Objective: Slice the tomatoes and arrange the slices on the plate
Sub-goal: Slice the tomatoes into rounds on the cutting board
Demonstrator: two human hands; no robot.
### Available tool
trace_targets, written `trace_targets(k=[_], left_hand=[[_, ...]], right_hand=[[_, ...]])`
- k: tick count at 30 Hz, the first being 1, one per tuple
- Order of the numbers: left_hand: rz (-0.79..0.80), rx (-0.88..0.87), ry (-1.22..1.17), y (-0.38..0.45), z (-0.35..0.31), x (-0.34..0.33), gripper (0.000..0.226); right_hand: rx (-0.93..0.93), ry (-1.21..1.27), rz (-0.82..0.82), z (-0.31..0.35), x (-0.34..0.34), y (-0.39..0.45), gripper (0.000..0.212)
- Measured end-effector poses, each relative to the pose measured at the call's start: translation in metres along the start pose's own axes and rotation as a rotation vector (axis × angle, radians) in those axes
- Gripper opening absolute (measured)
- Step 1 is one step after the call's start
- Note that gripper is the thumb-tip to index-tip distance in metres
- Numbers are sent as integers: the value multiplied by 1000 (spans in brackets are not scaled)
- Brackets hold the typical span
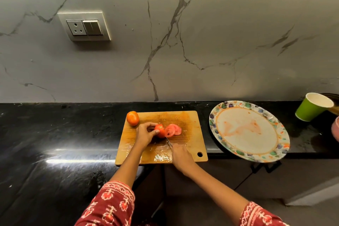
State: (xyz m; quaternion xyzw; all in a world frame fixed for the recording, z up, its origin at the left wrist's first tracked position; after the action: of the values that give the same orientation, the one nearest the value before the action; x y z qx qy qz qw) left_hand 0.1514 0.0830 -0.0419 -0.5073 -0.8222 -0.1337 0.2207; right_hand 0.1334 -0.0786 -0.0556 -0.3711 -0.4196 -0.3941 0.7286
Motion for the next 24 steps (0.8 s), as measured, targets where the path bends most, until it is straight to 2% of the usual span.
trace_targets(k=[4,8,15,20,24], left_hand=[[13,9,0,-2,-1,1,31],[14,10,-7,-4,1,2,30],[-18,25,-13,-7,-1,-2,33],[-32,31,-13,-9,0,-3,32],[-32,49,-20,-9,-1,-3,32]], right_hand=[[26,-48,-19,-10,-4,-18,35],[-47,46,12,-10,8,-12,28],[-8,166,-106,7,39,-1,25],[-33,148,-57,22,32,-5,32],[-52,136,-62,27,29,-6,29]])
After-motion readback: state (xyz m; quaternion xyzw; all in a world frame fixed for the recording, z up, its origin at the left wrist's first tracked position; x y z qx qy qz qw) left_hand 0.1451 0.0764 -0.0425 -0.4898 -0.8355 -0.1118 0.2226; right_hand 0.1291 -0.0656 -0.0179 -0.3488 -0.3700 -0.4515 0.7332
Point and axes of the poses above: each hand's wrist, its own y-axis towards the middle knuckle, its own x-axis out of the back of the hand, z = x × y, the point moved 3 cm from there along y, towards the middle knuckle, and after that the axes turned 3 degrees about -z, right-handed, at the moved point
